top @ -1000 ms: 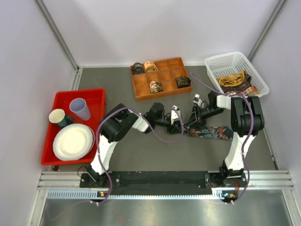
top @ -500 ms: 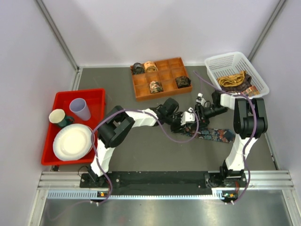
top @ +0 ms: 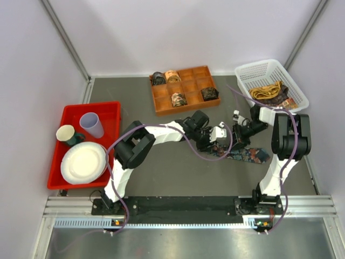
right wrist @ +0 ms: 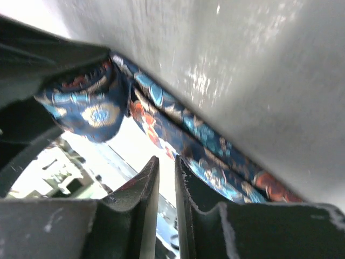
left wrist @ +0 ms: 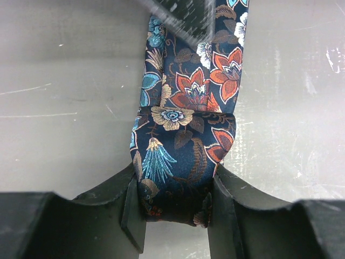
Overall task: Roll the ties
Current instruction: Roll the tie at the center of the board.
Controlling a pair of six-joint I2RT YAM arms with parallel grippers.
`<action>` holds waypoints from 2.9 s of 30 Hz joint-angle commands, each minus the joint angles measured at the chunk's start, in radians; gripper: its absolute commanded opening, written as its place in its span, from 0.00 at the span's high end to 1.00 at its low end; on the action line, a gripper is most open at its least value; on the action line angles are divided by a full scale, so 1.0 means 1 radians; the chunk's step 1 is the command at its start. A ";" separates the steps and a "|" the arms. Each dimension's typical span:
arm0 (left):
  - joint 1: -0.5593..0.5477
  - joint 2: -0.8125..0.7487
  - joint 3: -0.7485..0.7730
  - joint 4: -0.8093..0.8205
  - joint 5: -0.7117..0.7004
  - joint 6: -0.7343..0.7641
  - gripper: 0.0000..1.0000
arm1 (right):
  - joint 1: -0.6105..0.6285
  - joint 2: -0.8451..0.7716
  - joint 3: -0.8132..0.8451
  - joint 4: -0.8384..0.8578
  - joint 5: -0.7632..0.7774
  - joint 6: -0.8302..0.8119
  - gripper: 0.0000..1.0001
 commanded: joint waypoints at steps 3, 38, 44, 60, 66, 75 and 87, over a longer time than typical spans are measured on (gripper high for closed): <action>0.031 0.102 -0.079 -0.267 -0.183 -0.051 1.00 | 0.002 -0.056 0.095 -0.191 0.174 -0.182 0.83; 0.083 0.067 -0.195 -0.119 -0.120 -0.138 1.00 | -0.018 -0.214 -0.025 -0.127 0.408 -0.455 0.73; 0.095 0.074 -0.202 -0.101 -0.132 -0.176 1.00 | -0.024 -0.144 -0.084 0.017 0.536 -0.452 0.77; 0.166 -0.042 -0.318 0.101 0.104 -0.072 0.96 | -0.022 0.031 0.076 0.102 0.639 -0.421 0.85; 0.175 -0.048 -0.295 0.132 0.201 -0.066 0.91 | -0.022 0.039 0.085 0.094 0.639 -0.420 0.87; 0.195 -0.048 -0.284 0.134 0.278 -0.040 0.90 | -0.021 0.051 0.102 0.091 0.651 -0.418 0.90; 0.080 -0.041 -0.360 0.019 -0.106 0.011 0.92 | -0.045 0.013 0.213 -0.045 0.469 -0.375 0.81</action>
